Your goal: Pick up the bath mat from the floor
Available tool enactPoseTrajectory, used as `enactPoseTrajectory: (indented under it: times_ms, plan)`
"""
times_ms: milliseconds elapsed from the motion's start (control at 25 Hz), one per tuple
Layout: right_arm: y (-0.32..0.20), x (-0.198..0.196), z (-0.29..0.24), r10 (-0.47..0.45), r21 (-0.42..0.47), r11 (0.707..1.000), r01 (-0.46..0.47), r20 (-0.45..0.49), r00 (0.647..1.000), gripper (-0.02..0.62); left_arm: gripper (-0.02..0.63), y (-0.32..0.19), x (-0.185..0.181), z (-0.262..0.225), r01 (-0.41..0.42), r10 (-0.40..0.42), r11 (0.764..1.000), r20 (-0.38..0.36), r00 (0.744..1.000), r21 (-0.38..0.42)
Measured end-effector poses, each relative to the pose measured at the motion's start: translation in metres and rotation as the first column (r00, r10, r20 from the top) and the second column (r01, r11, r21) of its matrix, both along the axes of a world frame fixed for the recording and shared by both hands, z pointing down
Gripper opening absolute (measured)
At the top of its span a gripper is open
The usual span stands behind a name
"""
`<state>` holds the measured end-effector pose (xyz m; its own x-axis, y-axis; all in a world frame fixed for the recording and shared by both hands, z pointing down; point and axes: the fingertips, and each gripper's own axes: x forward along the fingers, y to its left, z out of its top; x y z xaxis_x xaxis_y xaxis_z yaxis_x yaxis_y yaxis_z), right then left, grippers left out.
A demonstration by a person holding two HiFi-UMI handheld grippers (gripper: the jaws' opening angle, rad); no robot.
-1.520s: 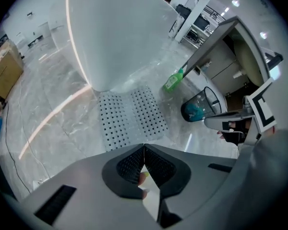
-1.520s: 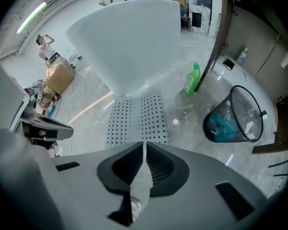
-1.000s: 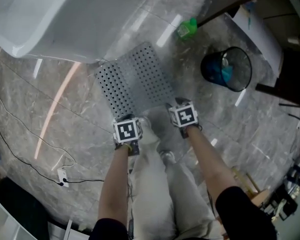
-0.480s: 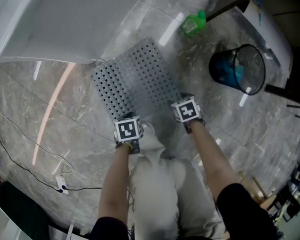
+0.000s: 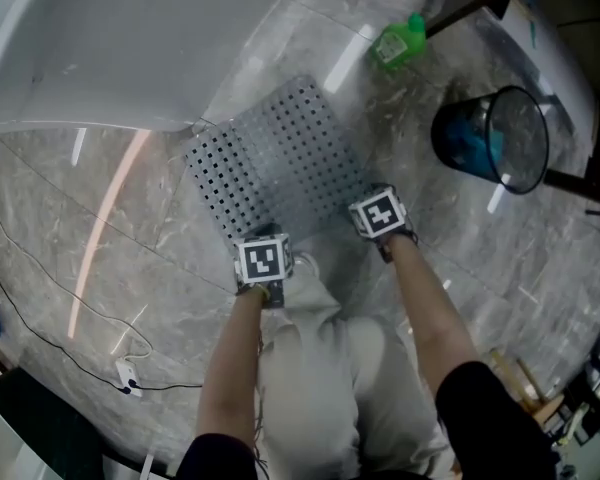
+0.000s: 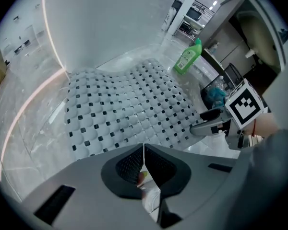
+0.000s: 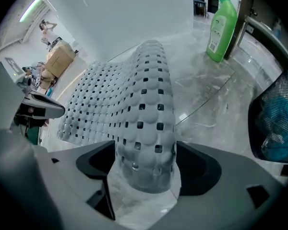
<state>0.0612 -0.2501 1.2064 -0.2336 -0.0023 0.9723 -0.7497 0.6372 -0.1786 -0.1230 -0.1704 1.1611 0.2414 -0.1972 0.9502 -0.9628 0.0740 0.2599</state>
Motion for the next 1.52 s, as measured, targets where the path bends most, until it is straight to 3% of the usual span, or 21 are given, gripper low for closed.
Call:
enactPoseTrajectory:
  times_ms: [200, 320, 600, 880, 1080, 1520]
  plan:
    - [0.001, 0.000, 0.008, -0.002, 0.011, 1.000, 0.002, -0.003, 1.000, 0.385, 0.003, -0.002, -0.003, 0.007, -0.006, 0.006, 1.000, 0.008, 1.000, 0.007]
    - [0.001, 0.001, 0.003, -0.014, 0.019, 1.000, 0.014, -0.012, 1.000, 0.382, 0.003, 0.007, -0.001, 0.011, 0.004, -0.004, 1.000, 0.003, 1.000, -0.029]
    - [0.007, -0.008, -0.021, -0.001, 0.038, 0.999, 0.001, -0.005, 1.000, 0.204, 0.003, 0.011, 0.003, -0.012, 0.006, -0.005, 1.000, 0.005, 1.000, -0.031]
    - [0.029, -0.023, -0.071, 0.044, -0.022, 0.999, -0.044, 0.022, 0.999, 0.098, 0.003, 0.034, -0.003, -0.059, 0.010, -0.009, 0.998, 0.014, 1.000, -0.058]
    - [0.043, -0.038, -0.115, 0.090, -0.060, 0.995, -0.086, 0.074, 0.993, 0.083, 0.003, 0.053, -0.002, -0.094, 0.028, -0.026, 0.996, 0.013, 1.000, -0.090]
    - [0.063, -0.055, -0.216, 0.110, -0.077, 0.992, -0.104, 0.082, 0.990, 0.057, 0.003, 0.059, 0.003, -0.189, 0.022, -0.020, 0.998, 0.021, 1.000, -0.062]
